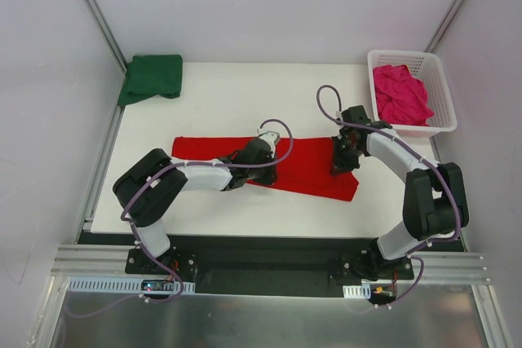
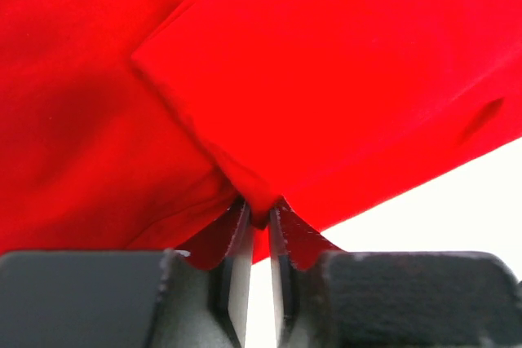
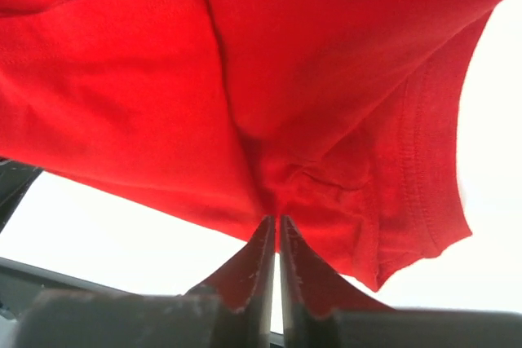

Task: Fold and stack the t-shirts
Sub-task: Fold the other side of the tshirt into a rectangle

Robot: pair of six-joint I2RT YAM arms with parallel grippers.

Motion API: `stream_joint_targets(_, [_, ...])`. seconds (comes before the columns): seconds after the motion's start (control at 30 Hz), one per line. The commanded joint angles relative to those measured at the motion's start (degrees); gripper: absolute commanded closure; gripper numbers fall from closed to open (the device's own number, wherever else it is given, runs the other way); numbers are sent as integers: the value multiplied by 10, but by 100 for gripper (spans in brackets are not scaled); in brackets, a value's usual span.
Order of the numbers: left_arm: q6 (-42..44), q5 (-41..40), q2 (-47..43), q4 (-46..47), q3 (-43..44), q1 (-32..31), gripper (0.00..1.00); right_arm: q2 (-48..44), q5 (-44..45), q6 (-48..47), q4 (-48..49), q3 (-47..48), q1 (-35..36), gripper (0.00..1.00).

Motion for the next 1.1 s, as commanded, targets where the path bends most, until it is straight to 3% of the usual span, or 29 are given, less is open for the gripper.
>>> stream_joint_targets(0.0, [21,1,-45,-56,-3,5,86,0,-18,-14,-19,-10,13,85])
stream_joint_targets(0.13, [29,22,-78,-82,11,5,75,0,-21,-8,-31,-8,25,68])
stream_joint_targets(0.33, [31,57,-129,-114,20,4,54,-40,9,-6,-39,0,30,62])
stream_joint_targets(0.63, [53,23,-220,-154,39,5,3,-107,10,13,-13,16,31,55])
stream_joint_targets(0.73, [67,-11,-241,-179,43,11,1,-116,-25,28,12,9,30,53])
stream_joint_targets(0.83, [71,15,-256,-202,35,62,1,-102,-90,44,54,-1,33,52])
stream_joint_targets(0.93, [74,43,-269,-221,16,152,1,-86,-110,47,70,-6,54,52])
stream_joint_targets(1.07, [110,-2,-276,-249,13,200,1,-68,-114,51,89,-6,82,52])
